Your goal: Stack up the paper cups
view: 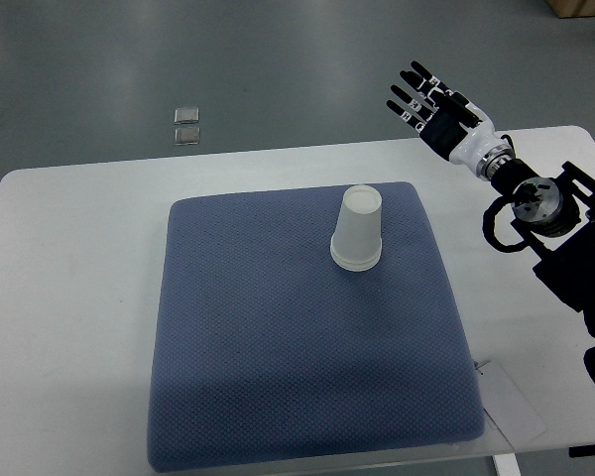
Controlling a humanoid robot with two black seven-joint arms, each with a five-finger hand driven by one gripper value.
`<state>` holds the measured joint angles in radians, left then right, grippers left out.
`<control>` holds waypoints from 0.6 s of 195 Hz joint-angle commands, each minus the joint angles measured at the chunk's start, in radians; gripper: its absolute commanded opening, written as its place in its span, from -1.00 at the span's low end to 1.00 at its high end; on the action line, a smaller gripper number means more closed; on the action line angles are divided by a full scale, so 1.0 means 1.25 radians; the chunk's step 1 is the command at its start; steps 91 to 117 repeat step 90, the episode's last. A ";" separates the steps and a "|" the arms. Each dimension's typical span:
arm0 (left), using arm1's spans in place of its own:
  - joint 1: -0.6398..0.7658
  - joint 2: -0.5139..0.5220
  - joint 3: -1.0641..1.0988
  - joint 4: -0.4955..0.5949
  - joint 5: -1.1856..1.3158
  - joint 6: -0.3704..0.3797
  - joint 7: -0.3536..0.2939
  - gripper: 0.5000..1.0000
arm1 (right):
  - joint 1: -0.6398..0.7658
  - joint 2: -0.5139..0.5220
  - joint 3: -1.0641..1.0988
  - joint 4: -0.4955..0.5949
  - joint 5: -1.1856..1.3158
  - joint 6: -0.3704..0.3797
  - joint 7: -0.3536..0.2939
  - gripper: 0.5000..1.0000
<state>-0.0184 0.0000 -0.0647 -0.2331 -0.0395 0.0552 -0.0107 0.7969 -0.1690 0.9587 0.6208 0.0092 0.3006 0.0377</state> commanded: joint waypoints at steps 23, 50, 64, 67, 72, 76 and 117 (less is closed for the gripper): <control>0.000 0.000 0.000 0.000 0.000 0.000 0.000 1.00 | -0.010 0.004 0.004 0.000 0.001 0.007 0.012 0.44; 0.000 0.000 0.000 0.000 0.000 0.000 0.000 1.00 | -0.018 0.004 0.005 0.000 0.001 0.011 0.012 0.44; 0.000 0.000 0.000 0.000 0.000 0.000 0.000 1.00 | -0.019 0.004 0.004 0.000 0.001 0.012 0.012 0.44; 0.000 0.000 0.000 0.001 0.000 0.000 0.000 1.00 | -0.019 0.004 0.004 0.000 0.001 0.012 0.012 0.44; 0.000 0.000 0.000 0.001 -0.001 0.000 0.000 1.00 | -0.019 0.005 0.004 0.000 0.001 0.012 0.012 0.44; 0.000 0.000 0.000 0.000 0.000 0.000 0.000 1.00 | -0.020 0.005 0.004 0.000 0.001 0.012 0.012 0.44; 0.000 0.000 0.000 0.001 0.000 0.000 0.000 1.00 | -0.021 0.005 0.004 0.000 0.001 0.011 0.013 0.44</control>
